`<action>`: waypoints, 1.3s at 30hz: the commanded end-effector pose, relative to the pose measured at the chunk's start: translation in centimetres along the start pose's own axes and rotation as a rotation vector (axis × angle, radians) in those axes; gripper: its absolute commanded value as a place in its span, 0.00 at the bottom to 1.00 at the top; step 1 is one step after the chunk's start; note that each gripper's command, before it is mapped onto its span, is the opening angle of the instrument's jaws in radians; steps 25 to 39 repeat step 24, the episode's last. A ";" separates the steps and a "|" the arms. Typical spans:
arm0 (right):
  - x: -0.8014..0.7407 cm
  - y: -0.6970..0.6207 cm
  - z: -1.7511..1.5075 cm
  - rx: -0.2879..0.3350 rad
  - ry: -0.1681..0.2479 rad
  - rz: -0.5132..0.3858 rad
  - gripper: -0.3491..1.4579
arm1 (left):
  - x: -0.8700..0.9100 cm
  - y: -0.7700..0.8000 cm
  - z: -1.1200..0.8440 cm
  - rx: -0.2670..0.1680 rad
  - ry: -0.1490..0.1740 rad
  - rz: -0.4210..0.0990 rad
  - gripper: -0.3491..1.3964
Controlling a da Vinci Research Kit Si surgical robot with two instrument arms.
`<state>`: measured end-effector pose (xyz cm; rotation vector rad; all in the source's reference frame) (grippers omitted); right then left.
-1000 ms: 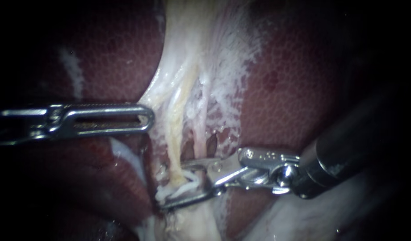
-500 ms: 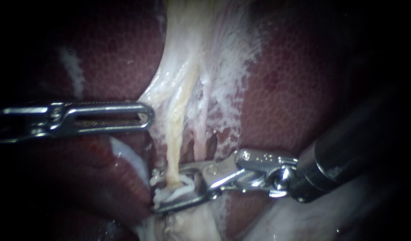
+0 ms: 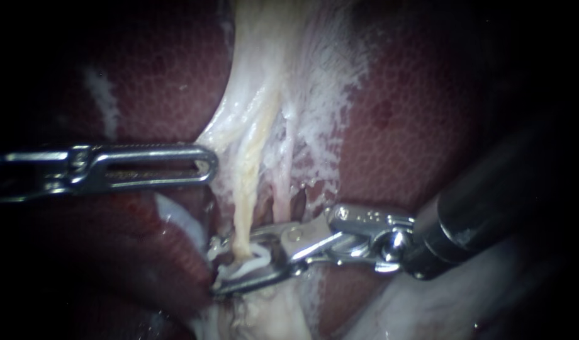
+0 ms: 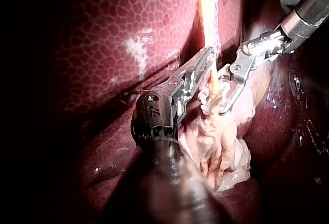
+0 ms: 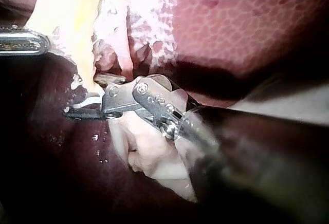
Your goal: Clipping second clip left tube
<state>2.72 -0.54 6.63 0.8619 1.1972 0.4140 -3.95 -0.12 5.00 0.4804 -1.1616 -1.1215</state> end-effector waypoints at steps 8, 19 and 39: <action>-0.05 0.11 -0.11 -0.076 -0.040 0.006 0.00 | 0.00 0.00 -0.01 -0.001 0.000 0.000 0.00; -0.06 0.09 -0.11 -0.075 -0.041 0.005 0.00 | 0.00 -0.01 0.00 -0.001 0.000 0.000 0.00; -0.07 0.09 -0.11 -0.078 -0.040 0.004 0.00 | 0.00 -0.01 0.00 -0.001 -0.001 0.000 0.00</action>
